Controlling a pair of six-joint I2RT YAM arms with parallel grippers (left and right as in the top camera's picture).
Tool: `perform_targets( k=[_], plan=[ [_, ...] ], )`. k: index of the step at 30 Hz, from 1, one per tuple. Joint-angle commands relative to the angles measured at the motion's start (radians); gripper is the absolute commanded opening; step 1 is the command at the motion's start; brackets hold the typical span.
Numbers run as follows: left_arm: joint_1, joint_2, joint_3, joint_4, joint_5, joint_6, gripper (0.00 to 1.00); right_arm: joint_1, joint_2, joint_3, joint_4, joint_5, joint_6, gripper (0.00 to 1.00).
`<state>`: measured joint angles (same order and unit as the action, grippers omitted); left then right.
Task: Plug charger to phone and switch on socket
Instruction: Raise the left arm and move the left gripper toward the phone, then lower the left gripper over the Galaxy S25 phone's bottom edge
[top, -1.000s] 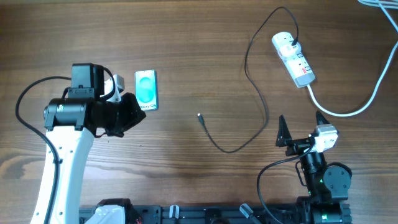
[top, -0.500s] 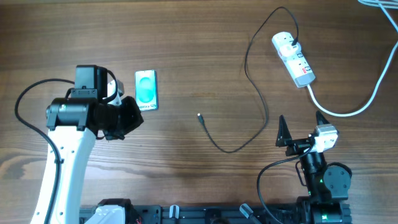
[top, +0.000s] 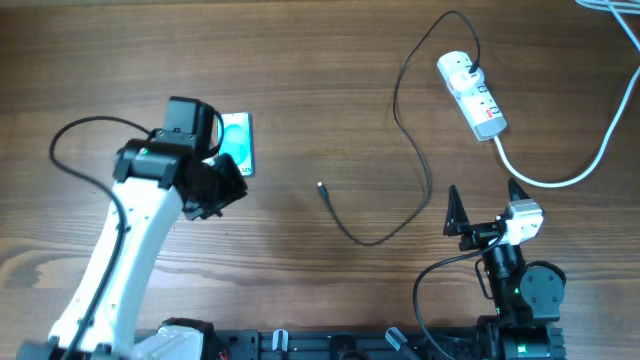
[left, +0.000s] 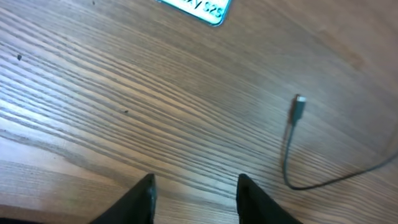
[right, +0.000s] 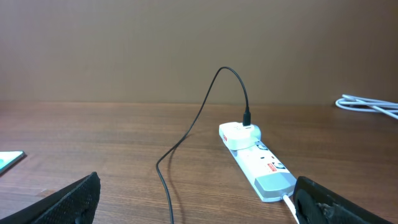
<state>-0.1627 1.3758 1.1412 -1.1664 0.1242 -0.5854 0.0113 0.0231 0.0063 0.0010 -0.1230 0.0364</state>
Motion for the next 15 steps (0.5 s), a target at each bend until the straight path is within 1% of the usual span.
perform_targets(
  k=[1,2,3,4,8,12,13,14,15],
  plan=[
    [-0.006,0.087,-0.012,0.006,-0.026,-0.012,0.49,-0.004,-0.005,-0.001,0.006,0.000,-0.008,1.00],
    [-0.006,0.114,-0.012,0.009,-0.026,-0.011,0.54,-0.004,-0.005,-0.001,0.006,0.000,-0.008,1.00],
    [-0.006,0.134,-0.012,0.011,-0.025,-0.011,0.56,-0.004,-0.005,-0.001,0.006,0.000,-0.008,1.00],
    [-0.006,0.153,-0.012,0.014,-0.025,-0.011,0.67,-0.004,-0.005,-0.001,0.006,0.000,-0.008,1.00],
    [-0.006,0.217,-0.012,0.023,-0.026,-0.010,0.83,-0.004,-0.005,-0.001,0.006,0.000,-0.008,1.00],
    [-0.006,0.251,-0.012,0.043,-0.026,-0.010,0.86,-0.004,-0.005,-0.001,0.006,0.000,-0.008,1.00],
    [-0.006,0.254,-0.012,0.046,-0.026,-0.010,0.91,-0.004,-0.005,-0.001,0.006,0.000,-0.008,1.00],
    [-0.006,0.257,-0.012,0.052,-0.026,-0.011,1.00,-0.004,-0.005,-0.001,0.006,0.000,-0.008,1.00],
    [-0.006,0.257,-0.012,0.056,-0.026,-0.011,1.00,-0.004,-0.005,-0.001,0.006,0.000,-0.008,1.00]
  ],
)
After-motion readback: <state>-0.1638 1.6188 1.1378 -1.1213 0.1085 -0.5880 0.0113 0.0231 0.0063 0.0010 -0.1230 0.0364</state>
